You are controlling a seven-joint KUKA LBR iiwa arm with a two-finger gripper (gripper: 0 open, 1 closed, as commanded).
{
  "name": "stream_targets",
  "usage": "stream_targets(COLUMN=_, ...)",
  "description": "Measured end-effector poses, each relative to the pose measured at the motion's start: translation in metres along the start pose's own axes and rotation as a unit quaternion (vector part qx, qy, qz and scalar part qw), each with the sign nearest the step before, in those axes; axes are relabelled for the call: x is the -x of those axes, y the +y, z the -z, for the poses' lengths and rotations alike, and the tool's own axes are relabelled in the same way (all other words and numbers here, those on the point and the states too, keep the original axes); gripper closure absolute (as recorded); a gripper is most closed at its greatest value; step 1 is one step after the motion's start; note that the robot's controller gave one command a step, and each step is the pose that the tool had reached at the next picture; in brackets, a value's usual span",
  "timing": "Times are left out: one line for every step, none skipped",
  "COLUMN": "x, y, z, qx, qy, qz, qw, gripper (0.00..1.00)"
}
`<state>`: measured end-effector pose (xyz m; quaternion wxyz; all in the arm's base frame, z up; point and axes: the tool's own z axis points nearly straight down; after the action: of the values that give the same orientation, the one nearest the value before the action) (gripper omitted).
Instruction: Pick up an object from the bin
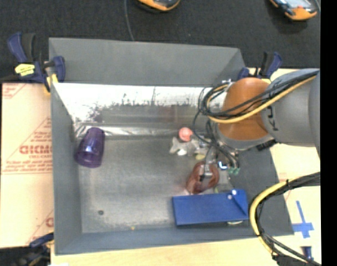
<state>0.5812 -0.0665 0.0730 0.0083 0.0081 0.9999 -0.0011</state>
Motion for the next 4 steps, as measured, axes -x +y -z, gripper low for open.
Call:
stream_targets(x=-0.028, y=-0.016, z=-0.001, qx=0.001, qy=-0.0027, qz=0.026, qw=0.9997, gripper=1.0)
stream_targets(x=-0.028, y=-0.016, z=-0.001, qx=0.001, qy=-0.0027, qz=0.026, qw=0.9997, gripper=1.0)
stream_targets(x=-0.042, y=-0.017, z=0.011, qx=0.001, qy=-0.0042, qz=-0.057, qw=0.9984, gripper=1.0)
stream_targets(x=-0.044, y=-0.025, z=0.01, qx=0.001, qy=-0.0069, qz=-0.076, qw=0.997, gripper=1.0)
